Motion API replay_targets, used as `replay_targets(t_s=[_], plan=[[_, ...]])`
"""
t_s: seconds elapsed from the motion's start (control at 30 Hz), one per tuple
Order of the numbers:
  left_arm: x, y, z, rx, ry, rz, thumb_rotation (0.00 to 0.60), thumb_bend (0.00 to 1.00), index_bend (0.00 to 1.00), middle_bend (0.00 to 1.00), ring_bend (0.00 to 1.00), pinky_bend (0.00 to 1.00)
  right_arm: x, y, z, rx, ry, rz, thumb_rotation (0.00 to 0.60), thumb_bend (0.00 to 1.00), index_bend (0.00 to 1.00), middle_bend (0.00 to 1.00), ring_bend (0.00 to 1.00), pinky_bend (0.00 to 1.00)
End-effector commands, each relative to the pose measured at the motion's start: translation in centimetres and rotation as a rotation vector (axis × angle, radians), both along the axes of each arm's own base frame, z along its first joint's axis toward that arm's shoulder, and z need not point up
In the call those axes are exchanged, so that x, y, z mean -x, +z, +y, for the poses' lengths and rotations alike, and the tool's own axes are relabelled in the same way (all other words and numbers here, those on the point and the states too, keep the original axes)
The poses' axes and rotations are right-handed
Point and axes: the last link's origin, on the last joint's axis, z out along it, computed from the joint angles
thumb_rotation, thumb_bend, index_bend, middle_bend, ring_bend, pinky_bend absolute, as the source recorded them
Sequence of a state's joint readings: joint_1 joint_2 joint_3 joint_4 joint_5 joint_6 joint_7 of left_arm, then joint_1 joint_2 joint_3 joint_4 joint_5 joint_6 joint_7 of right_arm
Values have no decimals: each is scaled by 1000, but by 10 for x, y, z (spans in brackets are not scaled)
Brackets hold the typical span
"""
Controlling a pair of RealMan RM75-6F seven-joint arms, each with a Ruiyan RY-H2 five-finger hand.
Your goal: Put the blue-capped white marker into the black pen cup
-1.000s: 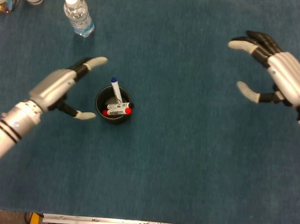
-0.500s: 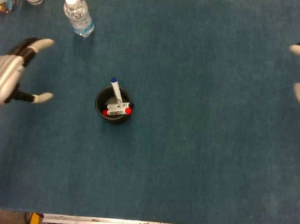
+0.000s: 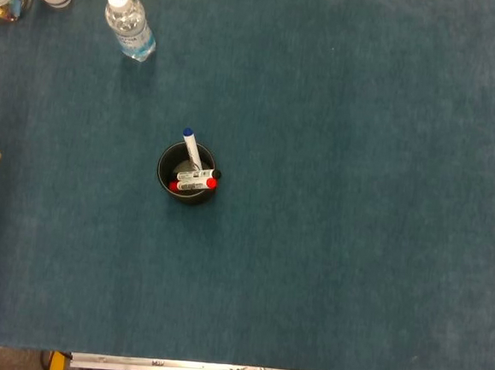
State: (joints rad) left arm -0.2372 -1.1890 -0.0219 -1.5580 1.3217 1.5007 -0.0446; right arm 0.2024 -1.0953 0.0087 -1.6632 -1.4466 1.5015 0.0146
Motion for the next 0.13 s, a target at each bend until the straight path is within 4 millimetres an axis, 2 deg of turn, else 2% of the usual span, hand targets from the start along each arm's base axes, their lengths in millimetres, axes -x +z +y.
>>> replay_targets(t_s=[0.03, 0.13], plan=[[1, 1, -12, 1, 15, 10, 600, 99, 132, 177, 118, 144, 3, 2, 4, 13, -7, -7, 600, 412, 194, 200, 15, 0], [0, 1, -20, 5, 22, 1, 600, 99, 132, 177, 118, 144, 5, 2, 6, 28, -6, -2, 600, 412, 195, 202, 15, 0]])
